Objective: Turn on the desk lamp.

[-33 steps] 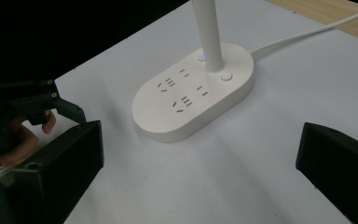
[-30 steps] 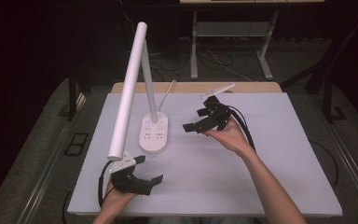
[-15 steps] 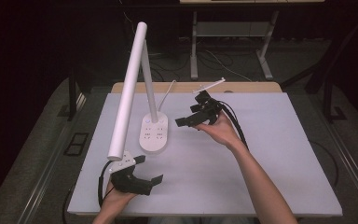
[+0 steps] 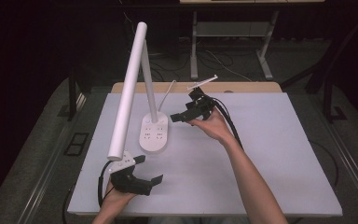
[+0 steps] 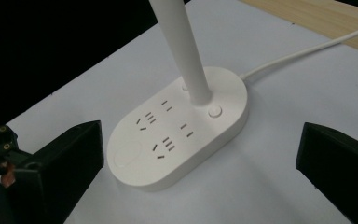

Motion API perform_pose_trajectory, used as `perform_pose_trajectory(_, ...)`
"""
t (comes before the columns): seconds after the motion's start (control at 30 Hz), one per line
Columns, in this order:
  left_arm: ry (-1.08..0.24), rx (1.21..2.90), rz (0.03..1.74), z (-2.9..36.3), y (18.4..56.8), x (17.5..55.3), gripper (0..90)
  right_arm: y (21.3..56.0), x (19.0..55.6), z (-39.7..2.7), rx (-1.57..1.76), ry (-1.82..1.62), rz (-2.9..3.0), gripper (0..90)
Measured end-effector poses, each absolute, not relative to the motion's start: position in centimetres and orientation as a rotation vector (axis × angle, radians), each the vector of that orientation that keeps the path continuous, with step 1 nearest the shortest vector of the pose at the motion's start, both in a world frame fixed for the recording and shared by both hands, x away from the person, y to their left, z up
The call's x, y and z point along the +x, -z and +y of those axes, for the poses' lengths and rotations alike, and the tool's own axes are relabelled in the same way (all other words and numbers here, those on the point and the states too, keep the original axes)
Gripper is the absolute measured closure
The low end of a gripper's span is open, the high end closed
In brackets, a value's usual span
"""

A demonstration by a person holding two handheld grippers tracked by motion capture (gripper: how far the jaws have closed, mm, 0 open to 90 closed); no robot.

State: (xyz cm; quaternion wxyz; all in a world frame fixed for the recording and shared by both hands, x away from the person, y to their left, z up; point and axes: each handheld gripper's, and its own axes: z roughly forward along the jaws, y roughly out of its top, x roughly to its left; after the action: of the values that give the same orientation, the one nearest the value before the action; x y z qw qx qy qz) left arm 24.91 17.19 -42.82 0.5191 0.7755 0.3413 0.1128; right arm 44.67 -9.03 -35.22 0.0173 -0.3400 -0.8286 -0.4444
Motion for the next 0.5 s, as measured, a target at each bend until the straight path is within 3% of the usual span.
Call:
perform_pose_trajectory(0.2,-0.278,1.859,0.816,17.3,42.8,24.9,0.0,35.6,45.5,-8.4,-1.085,1.398,-2.555,1.4)
perform_pose_trajectory(0.23,-0.278,1.857,0.818,17.3,42.8,25.0,0.0,35.7,45.7,-8.2,-1.08,1.396,-2.551,7.0)
perform_pose_trajectory(0.37,-0.279,1.853,0.819,17.4,42.8,25.0,0.0,36.0,46.3,-7.5,-1.086,1.382,-2.553,9.6)
perform_pose_trajectory(0.4,-0.279,1.853,0.819,17.4,42.8,25.0,0.0,36.1,46.4,-7.4,-1.076,1.383,-2.557,15.5)
perform_pose_trajectory(0.5,-0.28,1.849,0.821,17.4,42.8,25.0,0.0,36.4,46.7,-7.0,-1.083,1.397,-2.544,18.4)
